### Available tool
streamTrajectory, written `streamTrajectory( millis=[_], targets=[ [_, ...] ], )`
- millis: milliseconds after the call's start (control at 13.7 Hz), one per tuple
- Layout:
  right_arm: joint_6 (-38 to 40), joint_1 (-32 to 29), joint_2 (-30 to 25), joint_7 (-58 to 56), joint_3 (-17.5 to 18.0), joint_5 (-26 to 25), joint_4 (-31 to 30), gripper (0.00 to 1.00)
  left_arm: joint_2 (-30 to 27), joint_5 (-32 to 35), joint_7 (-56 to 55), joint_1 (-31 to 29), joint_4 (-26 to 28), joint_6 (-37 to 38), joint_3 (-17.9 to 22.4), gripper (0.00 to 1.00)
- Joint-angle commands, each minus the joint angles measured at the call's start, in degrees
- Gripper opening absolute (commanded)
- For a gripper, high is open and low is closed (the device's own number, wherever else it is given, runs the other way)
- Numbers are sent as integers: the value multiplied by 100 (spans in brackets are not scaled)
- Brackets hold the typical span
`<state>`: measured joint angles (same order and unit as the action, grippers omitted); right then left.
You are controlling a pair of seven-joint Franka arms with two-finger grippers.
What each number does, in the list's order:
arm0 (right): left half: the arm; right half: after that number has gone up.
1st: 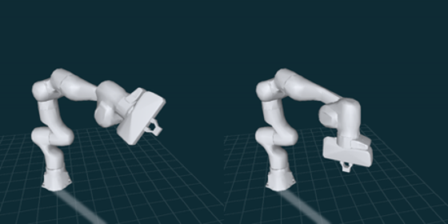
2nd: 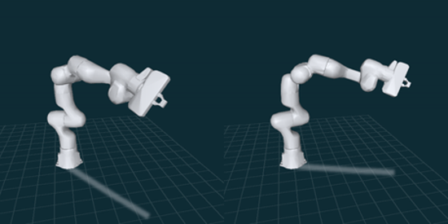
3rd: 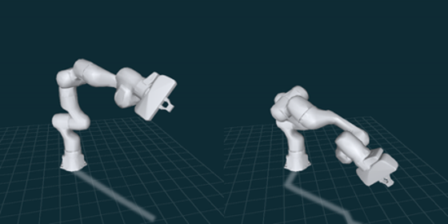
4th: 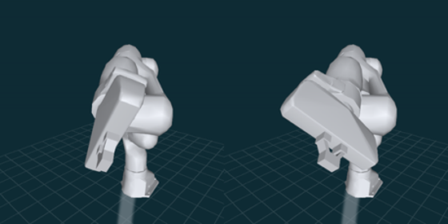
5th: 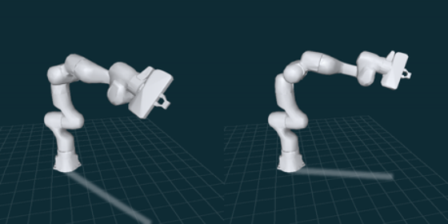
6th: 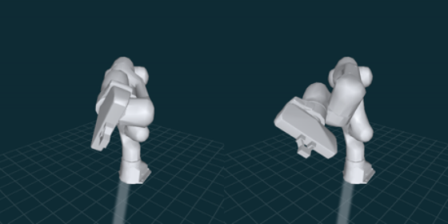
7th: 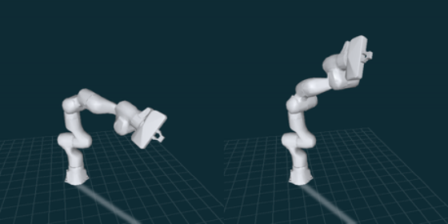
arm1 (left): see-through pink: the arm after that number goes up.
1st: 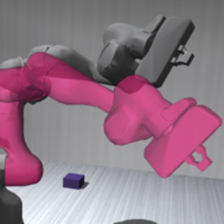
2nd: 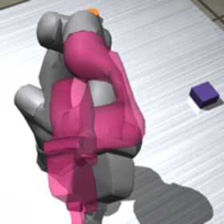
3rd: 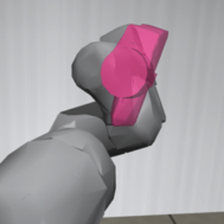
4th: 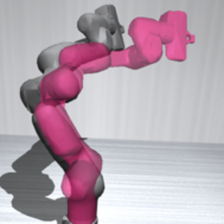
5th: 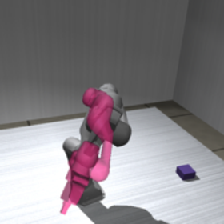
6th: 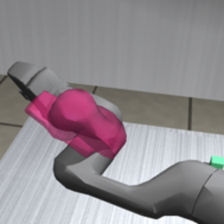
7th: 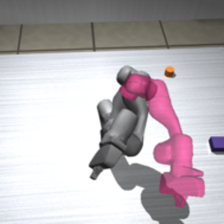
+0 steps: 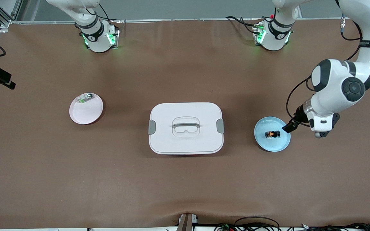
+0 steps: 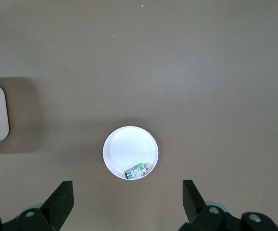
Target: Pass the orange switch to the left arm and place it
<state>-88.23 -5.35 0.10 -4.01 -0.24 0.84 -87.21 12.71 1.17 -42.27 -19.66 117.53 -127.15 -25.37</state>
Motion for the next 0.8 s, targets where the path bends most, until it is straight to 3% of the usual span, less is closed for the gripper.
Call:
streamTrajectory(
  millis=[0,291,728],
  targets=[
    [52,26,-1,41,7,12,91,100,-401,-467,1551,-12,-106,584,154,100],
    [78,17,-1,49,-2,12,91,100,-725,-1005,2485,-12,-828,1779,418,100],
    [96,52,-19,559,24,-5,91,100,-1542,-1005,4039,-222,-881,2054,568,100]
  ],
)
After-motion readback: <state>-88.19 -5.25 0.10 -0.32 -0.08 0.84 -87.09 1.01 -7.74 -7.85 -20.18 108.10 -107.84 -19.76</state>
